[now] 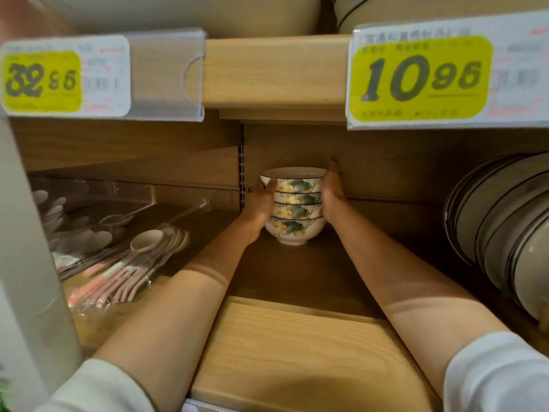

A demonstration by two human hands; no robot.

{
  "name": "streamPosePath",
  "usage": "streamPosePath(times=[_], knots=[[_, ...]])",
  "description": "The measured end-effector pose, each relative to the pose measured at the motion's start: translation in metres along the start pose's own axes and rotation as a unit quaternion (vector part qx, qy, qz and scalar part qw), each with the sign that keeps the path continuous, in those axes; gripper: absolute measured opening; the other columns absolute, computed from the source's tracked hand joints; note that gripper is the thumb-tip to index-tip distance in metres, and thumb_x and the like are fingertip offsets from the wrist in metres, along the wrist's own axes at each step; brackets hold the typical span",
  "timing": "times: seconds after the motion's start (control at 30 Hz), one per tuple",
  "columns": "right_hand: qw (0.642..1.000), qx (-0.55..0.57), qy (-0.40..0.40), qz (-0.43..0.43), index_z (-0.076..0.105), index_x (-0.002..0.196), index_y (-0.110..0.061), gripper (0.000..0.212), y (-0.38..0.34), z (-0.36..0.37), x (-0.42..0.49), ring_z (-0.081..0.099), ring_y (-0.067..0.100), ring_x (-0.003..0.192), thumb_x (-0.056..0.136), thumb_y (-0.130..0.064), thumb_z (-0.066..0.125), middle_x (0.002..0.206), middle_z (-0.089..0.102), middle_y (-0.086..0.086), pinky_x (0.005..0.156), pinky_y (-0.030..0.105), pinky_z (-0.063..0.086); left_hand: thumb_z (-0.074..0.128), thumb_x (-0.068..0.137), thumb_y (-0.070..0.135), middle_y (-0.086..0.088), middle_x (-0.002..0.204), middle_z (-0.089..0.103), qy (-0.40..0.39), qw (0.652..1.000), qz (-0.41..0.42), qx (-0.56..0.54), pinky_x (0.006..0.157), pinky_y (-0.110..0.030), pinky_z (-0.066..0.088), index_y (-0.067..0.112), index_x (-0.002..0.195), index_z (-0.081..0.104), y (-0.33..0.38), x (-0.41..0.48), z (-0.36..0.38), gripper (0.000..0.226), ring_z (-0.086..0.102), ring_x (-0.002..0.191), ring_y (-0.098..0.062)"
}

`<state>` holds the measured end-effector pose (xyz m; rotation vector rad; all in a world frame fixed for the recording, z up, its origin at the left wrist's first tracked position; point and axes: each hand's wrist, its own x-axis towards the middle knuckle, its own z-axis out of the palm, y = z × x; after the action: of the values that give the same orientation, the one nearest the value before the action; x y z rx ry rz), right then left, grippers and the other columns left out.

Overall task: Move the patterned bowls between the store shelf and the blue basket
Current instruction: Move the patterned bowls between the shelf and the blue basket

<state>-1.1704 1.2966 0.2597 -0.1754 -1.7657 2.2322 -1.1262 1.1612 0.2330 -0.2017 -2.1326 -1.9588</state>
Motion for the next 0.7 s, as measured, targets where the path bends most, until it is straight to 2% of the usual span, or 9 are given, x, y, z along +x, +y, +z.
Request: streamPosePath(times=[0.23,0.3,0.37,0.43,0.5,0.57,0.6,0.67,0.7], knots=[[0.999,-0.04,0.001,-0.017,0.064,0.115,-0.017,0.054,0.004,-0.016,-0.015,0.06,0.028,0.106,0.097,-0.051,0.027,0.121,0.064,0.012,0.1,0.044,0.046,0.03,0.104,0.042,-0.011,0.147,0.046,-0.008,0.999,-0.022,-0.041,0.106,-0.04,0.041,0.02,0.152,0.027,0.003,-0.003,0.003,0.053,0.048,0.13,-0.029],[0.999,-0.044,0.009,-0.018,0.064,0.099,-0.02,0.045,-0.002,-0.023,-0.03,0.061,0.022,0.093,0.099,-0.048,0.028,0.114,0.065,0.005,0.088,0.035,0.048,0.029,0.104,0.042,-0.014,0.144,0.048,-0.001,0.997,-0.041,-0.063,0.109,-0.045,0.039,0.015,0.149,0.033,0.012,-0.005,0.001,0.053,0.049,0.129,-0.031],[0.998,-0.051,0.042,-0.022,0.06,0.089,-0.023,0.038,-0.013,-0.031,-0.046,0.054,0.014,0.073,0.1,-0.045,0.031,0.094,0.061,0.001,0.069,0.027,0.042,0.029,0.104,0.04,-0.016,0.137,0.054,0.051,0.994,-0.044,-0.089,0.109,-0.047,0.039,0.01,0.141,0.046,0.023,-0.007,-0.001,0.051,0.051,0.126,-0.034],[0.995,-0.07,0.065,-0.021,0.063,0.109,-0.018,0.039,-0.021,-0.041,-0.057,0.052,0.017,0.075,0.102,-0.041,0.032,0.095,0.061,0.005,0.066,0.027,0.041,0.027,0.104,0.037,-0.018,0.137,0.053,0.084,0.993,-0.048,-0.075,0.108,-0.048,0.039,0.007,0.137,0.05,0.035,-0.014,-0.001,0.05,0.051,0.126,-0.036],[0.995,-0.081,0.065,-0.011,0.052,0.132,-0.015,0.047,-0.026,-0.048,-0.069,0.052,0.024,0.098,0.102,-0.043,0.029,0.123,0.057,0.01,0.085,0.034,0.042,0.025,0.103,0.038,-0.018,0.136,0.054,0.077,0.994,-0.063,-0.044,0.106,-0.049,0.041,0.008,0.135,0.05,0.046,-0.025,0.0,0.051,0.052,0.123,-0.037],[0.995,-0.082,0.063,0.013,0.047,0.136,-0.017,0.051,-0.031,-0.053,-0.083,0.051,0.028,0.116,0.102,-0.047,0.027,0.133,0.054,0.01,0.093,0.04,0.04,0.026,0.102,0.037,-0.017,0.126,0.059,0.058,0.992,-0.089,-0.066,0.094,-0.047,0.049,0.007,0.13,0.053,0.059,-0.04,-0.001,0.048,0.059,0.11,-0.035],[0.995,-0.078,0.066,0.016,0.047,0.135,-0.017,0.05,-0.035,-0.056,-0.089,0.051,0.029,0.119,0.102,-0.047,0.026,0.133,0.054,0.011,0.094,0.041,0.04,0.027,0.103,0.037,-0.015,0.114,0.064,0.047,0.99,-0.101,-0.09,0.08,-0.042,0.054,0.007,0.124,0.056,0.065,-0.046,-0.002,0.047,0.063,0.097,-0.031],[0.995,-0.069,0.065,0.015,0.047,0.134,-0.018,0.045,-0.042,-0.064,-0.105,0.053,0.029,0.119,0.103,-0.042,0.026,0.13,0.057,0.011,0.094,0.044,0.04,0.029,0.102,0.038,-0.006,0.084,0.065,0.041,0.984,-0.114,-0.133,0.05,-0.026,0.048,0.011,0.112,0.062,0.074,-0.062,-0.008,0.044,0.06,0.065,-0.02],[0.996,-0.063,0.06,0.017,0.046,0.135,-0.016,0.044,-0.045,-0.067,-0.116,0.054,0.029,0.119,0.103,-0.04,0.027,0.129,0.058,0.012,0.094,0.045,0.04,0.03,0.102,0.039,0.001,0.077,0.064,0.039,0.983,-0.109,-0.139,0.043,-0.021,0.042,0.014,0.107,0.064,0.077,-0.073,-0.01,0.043,0.057,0.055,-0.016]])
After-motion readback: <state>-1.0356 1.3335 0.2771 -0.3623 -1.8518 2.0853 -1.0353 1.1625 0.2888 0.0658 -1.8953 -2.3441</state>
